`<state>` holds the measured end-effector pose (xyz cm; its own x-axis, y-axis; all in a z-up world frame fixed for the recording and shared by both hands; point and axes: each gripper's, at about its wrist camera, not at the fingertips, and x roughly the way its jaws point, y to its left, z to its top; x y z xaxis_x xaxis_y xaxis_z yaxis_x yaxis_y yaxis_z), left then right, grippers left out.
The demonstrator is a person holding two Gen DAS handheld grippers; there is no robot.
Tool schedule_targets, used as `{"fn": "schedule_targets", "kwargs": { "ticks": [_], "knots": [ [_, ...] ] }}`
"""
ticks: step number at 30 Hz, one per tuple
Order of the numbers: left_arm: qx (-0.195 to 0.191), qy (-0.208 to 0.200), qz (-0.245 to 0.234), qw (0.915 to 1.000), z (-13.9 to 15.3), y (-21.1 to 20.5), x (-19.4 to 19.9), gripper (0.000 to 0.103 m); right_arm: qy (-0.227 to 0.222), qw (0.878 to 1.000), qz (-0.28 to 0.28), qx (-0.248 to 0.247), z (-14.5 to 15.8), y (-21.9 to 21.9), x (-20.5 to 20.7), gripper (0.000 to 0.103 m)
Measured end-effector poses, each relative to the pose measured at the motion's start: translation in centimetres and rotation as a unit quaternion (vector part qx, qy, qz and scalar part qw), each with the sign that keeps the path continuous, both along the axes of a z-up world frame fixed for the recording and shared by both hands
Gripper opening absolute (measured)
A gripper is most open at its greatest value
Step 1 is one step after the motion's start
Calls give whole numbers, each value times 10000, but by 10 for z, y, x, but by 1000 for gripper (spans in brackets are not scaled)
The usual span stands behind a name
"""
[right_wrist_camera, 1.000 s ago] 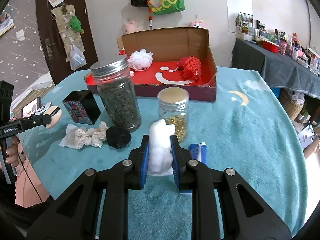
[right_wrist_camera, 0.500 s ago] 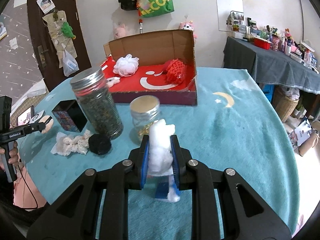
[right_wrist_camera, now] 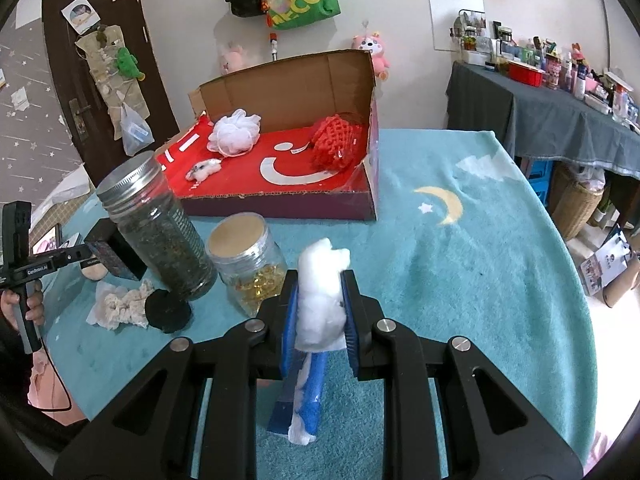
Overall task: Organize soft objects
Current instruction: 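Lift both held items and carry them over the red-lined box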
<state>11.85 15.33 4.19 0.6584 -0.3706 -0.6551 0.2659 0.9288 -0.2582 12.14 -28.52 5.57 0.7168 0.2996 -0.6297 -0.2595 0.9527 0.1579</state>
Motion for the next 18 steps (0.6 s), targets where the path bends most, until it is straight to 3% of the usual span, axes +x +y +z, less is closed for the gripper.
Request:
{"fn": "schedule_targets", "kwargs": {
  "ticks": [6,18],
  "knots": [
    [-46,-25,80,10000,-1,4,-5,9,-20,10000,7,71,-1,2,-8,19],
    [-55,-322,66,9994,25,2,1,8,-222,9998,13,3,10,-2,-5,19]
  ]
}}
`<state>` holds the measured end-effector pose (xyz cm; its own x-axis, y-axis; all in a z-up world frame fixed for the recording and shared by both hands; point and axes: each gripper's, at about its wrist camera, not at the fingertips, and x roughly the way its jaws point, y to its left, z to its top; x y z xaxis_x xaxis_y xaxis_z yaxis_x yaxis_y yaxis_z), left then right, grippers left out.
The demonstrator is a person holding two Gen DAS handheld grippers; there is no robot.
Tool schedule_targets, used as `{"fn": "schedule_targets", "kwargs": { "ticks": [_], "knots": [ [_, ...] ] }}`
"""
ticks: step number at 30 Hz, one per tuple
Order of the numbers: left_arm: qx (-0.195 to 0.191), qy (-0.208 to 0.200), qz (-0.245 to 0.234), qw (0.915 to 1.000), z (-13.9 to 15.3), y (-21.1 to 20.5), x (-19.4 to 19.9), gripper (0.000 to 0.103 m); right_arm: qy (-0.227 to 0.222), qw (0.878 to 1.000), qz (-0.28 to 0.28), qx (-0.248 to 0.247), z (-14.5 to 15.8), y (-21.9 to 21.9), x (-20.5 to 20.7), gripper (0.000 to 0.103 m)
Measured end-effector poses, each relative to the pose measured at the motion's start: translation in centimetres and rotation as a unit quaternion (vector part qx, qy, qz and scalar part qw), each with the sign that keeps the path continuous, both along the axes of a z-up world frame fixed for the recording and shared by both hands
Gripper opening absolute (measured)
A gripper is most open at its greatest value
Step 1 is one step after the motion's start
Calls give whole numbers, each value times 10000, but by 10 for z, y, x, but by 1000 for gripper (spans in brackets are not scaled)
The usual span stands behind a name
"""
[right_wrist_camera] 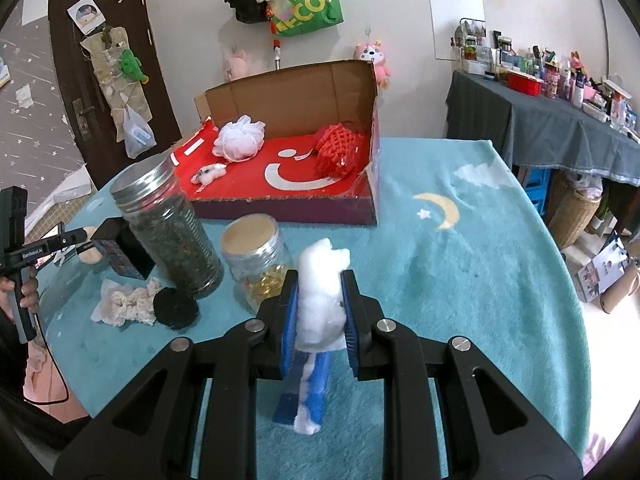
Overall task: Organize soft objects
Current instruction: 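Lift both held items and carry them over the red-lined box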
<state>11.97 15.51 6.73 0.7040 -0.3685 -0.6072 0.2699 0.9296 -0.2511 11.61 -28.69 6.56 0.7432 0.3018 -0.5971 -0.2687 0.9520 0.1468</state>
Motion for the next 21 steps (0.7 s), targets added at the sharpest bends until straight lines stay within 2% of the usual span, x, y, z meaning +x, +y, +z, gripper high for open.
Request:
{"fn": "schedule_targets", "kwargs": {
  "ticks": [7,21],
  "knots": [
    [171,-160,-272,9994,7,-7,25,8,-91,9995,243,-200,6,-5,30,19],
    [-193,-361,-816,9958,26,-10,58,8,95,9918,1272,-79,15,17,89,19]
  ]
}}
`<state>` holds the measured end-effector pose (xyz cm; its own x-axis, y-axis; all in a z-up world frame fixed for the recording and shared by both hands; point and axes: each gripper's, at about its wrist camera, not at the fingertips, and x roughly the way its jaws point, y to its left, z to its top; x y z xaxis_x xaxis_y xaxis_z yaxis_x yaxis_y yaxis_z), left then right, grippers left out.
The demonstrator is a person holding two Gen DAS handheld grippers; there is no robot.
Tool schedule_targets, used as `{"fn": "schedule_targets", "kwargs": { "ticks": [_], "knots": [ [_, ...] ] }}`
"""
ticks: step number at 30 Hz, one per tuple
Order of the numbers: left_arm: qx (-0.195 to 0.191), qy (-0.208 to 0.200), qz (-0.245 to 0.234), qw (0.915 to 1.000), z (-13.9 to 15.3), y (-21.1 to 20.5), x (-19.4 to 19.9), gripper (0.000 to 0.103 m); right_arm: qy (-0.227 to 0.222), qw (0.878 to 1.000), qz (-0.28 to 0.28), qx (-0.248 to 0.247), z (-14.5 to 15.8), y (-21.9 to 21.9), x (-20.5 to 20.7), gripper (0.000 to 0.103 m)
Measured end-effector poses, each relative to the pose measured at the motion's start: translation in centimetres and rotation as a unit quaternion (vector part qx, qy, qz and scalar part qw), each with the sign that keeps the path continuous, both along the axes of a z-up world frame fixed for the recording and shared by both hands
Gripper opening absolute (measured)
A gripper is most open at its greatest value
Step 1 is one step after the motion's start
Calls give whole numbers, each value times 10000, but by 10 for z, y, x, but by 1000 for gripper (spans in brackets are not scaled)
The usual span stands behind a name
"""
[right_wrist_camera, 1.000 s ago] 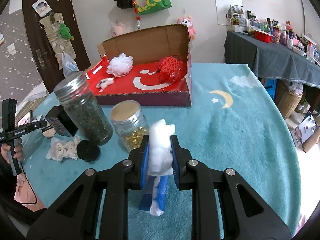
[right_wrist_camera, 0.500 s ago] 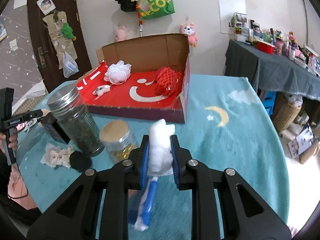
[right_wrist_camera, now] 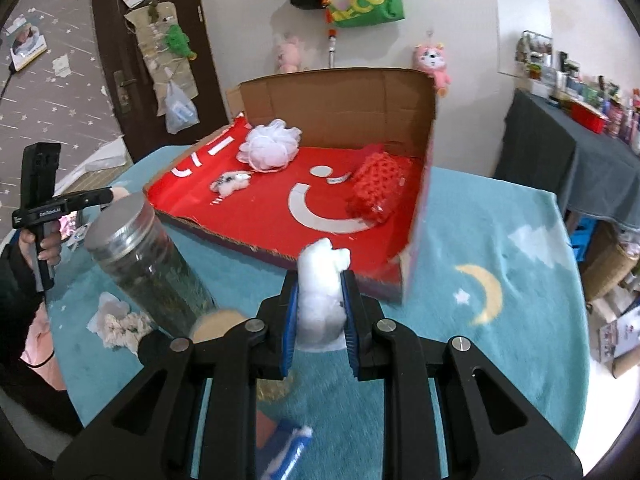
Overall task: Organize soft objects
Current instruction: 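Lift both held items and carry them over the red-lined box, then open both tools to drop the powder puff and cotton wad in the box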
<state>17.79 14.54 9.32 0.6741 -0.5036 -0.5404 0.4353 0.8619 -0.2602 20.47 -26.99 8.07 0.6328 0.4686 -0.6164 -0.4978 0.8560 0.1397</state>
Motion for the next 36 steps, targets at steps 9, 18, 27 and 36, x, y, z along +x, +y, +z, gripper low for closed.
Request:
{"fn": "schedule_targets", "kwargs": {
  "ticks": [9,18,27,36],
  "knots": [
    [-185,-11,-435,9989,25,-33,29,8,150,9982,564,-99,12,40,31,19],
    [-192,806,-580,9949,29,-97,120,8,823,9947,449,-411,19,82,112,19],
    [534,1669,-322,9840,-12,-146,204,8,1677,9809,-12,-985,-18,109,200,19],
    [757,1831,-113,9801,-32,-145,226,9,1954,9722,-149,-1279,-38,116,225,20]
  ]
}}
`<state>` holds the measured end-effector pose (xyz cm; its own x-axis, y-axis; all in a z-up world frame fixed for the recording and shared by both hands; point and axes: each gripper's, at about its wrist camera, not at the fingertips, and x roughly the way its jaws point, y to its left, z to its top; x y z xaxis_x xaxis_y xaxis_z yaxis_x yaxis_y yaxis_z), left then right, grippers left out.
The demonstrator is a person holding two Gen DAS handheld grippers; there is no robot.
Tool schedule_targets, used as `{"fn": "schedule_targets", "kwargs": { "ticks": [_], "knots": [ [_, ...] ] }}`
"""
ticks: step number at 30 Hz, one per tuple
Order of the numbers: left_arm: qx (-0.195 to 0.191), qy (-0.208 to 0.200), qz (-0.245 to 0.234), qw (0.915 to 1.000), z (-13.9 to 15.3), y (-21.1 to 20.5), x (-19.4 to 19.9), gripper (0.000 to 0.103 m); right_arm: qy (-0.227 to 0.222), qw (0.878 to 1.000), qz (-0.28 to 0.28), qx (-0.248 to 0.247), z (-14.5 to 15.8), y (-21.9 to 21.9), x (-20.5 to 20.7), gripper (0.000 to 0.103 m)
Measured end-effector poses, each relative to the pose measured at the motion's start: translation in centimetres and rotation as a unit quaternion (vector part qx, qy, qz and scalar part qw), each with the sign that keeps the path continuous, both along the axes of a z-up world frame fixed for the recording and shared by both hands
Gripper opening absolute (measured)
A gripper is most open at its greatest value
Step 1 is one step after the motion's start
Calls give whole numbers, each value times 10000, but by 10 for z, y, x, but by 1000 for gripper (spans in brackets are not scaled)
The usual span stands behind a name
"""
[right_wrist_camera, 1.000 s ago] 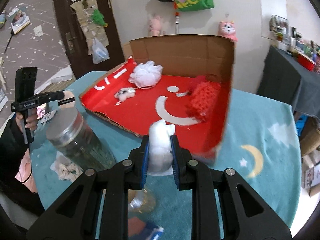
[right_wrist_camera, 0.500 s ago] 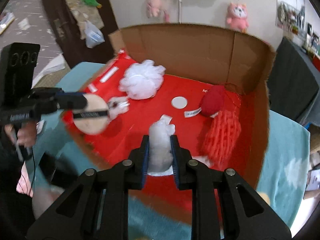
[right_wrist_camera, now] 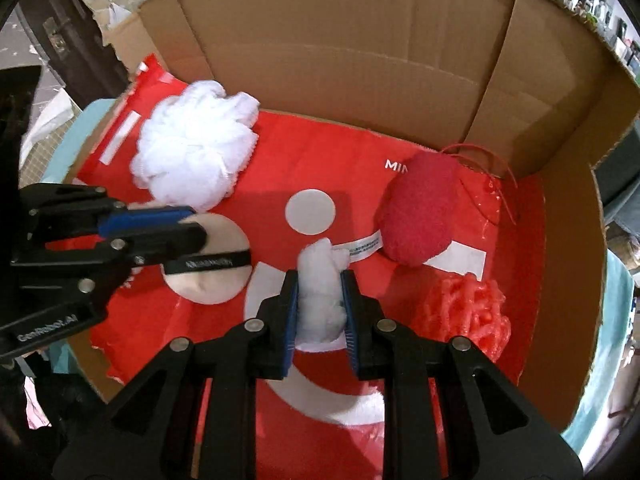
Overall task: Organize soft objects
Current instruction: 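Open both tools to drop the powder puff and cotton wad in the box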
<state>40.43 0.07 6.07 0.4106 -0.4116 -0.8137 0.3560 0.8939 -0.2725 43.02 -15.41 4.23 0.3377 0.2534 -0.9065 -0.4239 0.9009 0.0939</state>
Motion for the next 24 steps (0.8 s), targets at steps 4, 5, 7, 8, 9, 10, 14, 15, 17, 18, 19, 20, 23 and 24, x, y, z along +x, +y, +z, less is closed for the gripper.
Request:
{"fn": "schedule_targets", "kwargs": {
  "ticks": [4,5,7,8,9,10,14,15,17,18,19,20,23,24],
  "knots": [
    [35,-11,-1,10000,-2,2,-1,10,16,10000,43,-51,-3,-2,3,20],
    [48,-18,-6,10000,-2,2,-2,11,-5,9999,71,-92,-2,-1,2,20],
    [68,-29,-6,10000,-1,2,-3,13,-25,9999,113,-94,-2,1,0,20],
    [64,-39,0,10000,0,3,-4,18,-34,9998,148,-107,-2,1,-3,22],
    [53,-45,10,10000,3,6,-7,21,-55,9998,169,-125,-2,2,-4,22],
    [46,-54,30,10000,5,7,-8,29,-77,9997,187,-153,-3,6,-3,22],
    [43,-186,50,9998,12,13,-11,44,-106,9994,256,-207,-3,11,-1,25],
    [38,-212,53,9998,14,14,-12,44,-105,9994,257,-193,-3,11,-1,29],
    [28,-260,87,9996,19,15,-15,47,-139,9994,260,-176,-3,11,-2,40],
    [14,-275,104,9996,21,16,-17,49,-172,9994,265,-169,-2,11,-3,63],
    [-6,-292,119,9995,23,17,-19,53,-210,9993,284,-151,-2,12,-4,72],
    [-33,-319,134,9994,25,18,-21,55,-276,9990,313,-139,-3,12,-8,76],
    [-90,-428,179,9989,36,23,-31,58,-374,9986,312,-194,2,18,-16,76],
    [-126,-465,211,9986,40,26,-34,62,-383,9986,312,-173,5,18,-19,76]
  ]
}}
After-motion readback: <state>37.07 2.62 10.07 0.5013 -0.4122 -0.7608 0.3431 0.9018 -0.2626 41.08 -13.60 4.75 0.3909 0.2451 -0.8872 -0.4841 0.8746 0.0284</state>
